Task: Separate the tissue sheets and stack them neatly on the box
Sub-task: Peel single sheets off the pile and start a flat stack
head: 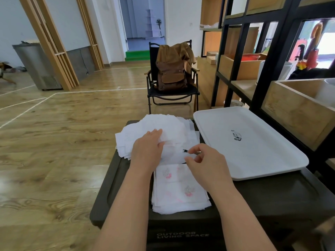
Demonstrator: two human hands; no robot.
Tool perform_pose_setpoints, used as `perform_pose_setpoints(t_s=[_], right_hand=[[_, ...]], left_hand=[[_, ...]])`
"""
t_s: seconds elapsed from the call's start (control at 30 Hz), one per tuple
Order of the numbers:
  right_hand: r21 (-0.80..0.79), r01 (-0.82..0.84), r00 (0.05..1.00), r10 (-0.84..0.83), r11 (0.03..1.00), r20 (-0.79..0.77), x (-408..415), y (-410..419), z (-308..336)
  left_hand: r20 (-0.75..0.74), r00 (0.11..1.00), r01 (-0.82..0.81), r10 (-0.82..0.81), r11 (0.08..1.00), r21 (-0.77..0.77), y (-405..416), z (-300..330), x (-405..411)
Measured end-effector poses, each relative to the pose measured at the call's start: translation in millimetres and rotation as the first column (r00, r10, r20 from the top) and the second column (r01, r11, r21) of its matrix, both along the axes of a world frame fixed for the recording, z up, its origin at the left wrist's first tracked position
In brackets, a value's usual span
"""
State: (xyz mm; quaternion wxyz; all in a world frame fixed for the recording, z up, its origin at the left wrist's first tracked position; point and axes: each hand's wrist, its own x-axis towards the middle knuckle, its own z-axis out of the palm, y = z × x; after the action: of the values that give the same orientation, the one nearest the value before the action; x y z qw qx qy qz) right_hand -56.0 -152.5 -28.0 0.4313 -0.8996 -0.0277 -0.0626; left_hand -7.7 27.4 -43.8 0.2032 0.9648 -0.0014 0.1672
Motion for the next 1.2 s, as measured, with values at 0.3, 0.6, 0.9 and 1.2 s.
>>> perform_pose_setpoints(t_s=[0.3,0.6,0.9,1.2], right_hand=[[0.041,-0.007,1.0,0.006,0.999,0.016,2,0,-2],[0.451,-0.094,0.995,0.095,0.888,0.02,4,6,9],[0.501,-0.064,0.984,0.137,0.863,-0.112,6,5,1],[0.499,-0.15,0.986,0.094,0.854,0.135,3,8,10]], left_hand=[[0.23,0.97,-0.043,0.073,0.99,-0.135,-6,15,-11],[-0.156,0.987,-0.146,-0.023,0.23,-0.962,-13,55,-52],[-0.121,0.966,-0.082,-0.227,0.176,-0.981,8,51,-57],[-0.148,0.983,-0.082,-0.105,0.467,-0.881,14,54,-60]])
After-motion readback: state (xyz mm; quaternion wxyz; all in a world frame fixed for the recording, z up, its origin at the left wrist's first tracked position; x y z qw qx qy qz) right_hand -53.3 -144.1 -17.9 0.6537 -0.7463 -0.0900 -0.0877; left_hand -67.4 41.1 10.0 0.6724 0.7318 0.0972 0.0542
